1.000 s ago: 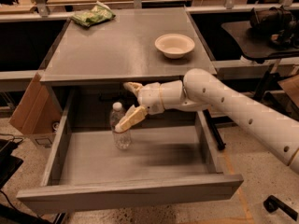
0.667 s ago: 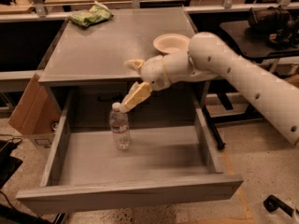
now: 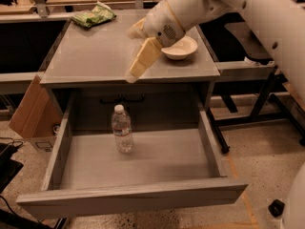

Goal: Place water bottle into top drawer

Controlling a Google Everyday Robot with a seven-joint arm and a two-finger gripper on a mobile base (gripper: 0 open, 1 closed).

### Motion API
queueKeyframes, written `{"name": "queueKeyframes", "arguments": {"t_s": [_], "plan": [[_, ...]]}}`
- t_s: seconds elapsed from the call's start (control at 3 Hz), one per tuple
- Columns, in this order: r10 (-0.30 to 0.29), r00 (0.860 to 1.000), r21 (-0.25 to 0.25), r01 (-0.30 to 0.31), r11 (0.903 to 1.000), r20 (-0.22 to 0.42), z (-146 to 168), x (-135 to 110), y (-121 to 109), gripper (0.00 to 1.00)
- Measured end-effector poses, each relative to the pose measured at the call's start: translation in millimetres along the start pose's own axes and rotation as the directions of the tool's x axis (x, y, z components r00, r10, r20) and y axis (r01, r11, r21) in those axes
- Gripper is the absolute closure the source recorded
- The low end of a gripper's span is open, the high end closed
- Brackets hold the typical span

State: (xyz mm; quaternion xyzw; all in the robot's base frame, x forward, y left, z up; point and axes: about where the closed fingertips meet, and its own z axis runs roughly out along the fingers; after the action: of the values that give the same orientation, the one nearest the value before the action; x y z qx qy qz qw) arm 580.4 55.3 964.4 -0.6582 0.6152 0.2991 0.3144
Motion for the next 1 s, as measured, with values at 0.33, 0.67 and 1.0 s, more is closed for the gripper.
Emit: {"name": "queueKeyframes", "arguments": {"t_s": [0.33, 0.67, 1.0], "plan": [[0.011, 0.998, -0.059, -0.014, 0.9982, -0.062, -13.3, -5.4, 15.3, 0.0], [0.008, 0.998, -0.068, -0.013, 0.9976, -0.065, -12.6, -3.7, 17.8, 0.0], [0.06, 0.986, -0.015, -0.063, 0.9979, -0.154, -25.2, 18.9, 5.1, 0.0]]}}
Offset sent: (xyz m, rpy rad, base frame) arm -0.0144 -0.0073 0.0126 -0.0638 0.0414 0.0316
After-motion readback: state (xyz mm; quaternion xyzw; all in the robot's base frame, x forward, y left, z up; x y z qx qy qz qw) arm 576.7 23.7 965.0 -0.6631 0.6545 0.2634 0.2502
